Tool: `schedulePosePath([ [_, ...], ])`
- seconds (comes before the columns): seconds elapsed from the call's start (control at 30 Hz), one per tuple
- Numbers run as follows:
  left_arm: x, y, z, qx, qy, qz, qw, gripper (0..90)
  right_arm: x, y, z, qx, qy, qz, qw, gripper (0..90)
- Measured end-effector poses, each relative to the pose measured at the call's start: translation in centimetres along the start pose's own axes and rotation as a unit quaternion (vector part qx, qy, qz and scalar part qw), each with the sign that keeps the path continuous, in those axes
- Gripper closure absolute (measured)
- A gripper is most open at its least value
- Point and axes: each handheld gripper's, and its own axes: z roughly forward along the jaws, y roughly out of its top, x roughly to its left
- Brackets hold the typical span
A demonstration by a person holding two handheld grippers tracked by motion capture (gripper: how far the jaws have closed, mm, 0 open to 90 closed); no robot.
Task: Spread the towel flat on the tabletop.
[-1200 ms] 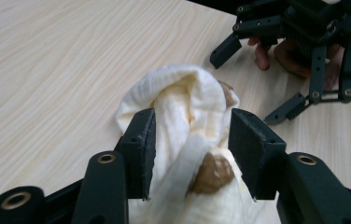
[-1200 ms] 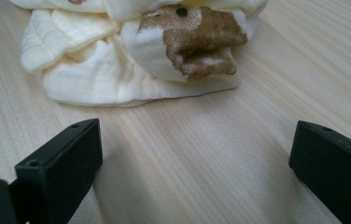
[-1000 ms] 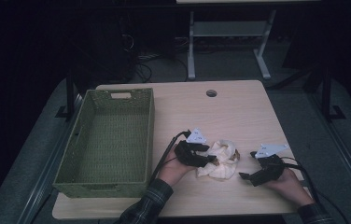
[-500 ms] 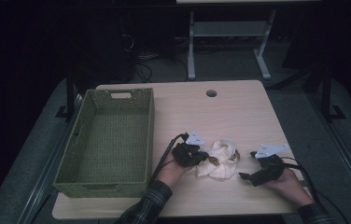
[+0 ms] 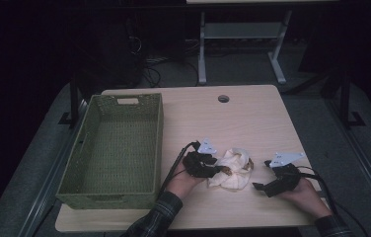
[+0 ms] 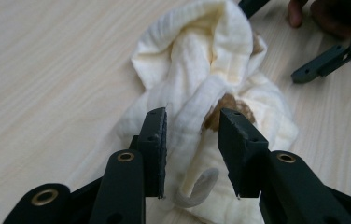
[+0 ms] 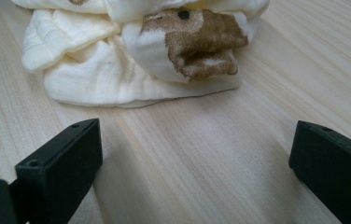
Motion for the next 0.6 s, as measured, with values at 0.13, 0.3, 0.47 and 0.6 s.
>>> schedulePosePath([
  [0.13, 0.0, 0.0, 0.3, 0.007, -0.012, -0.008, 0.9999, 81.4, 0.0, 0.0, 0.0, 0.0, 0.0, 0.0, 1.0, 2.4],
  [0.3, 0.1, 0.5, -0.3, -0.01, -0.005, -0.007, 0.9999, 87.9, 0.0, 0.0, 0.0, 0.0, 0.0, 0.0, 1.0, 2.4],
  [0.47, 0.2, 1.6, -1.1, -0.038, 0.003, -0.008, 0.9992, 88.1, 0.0, 0.0, 0.0, -0.001, 0.002, -0.001, 1.0, 2.7],
  [0.6, 0.4, 2.3, -1.5, -0.058, 0.01, -0.013, 0.9982, 88.1, 0.1, 0.0, -0.2, -0.007, 0.006, -0.007, 0.9999, 12.2],
])
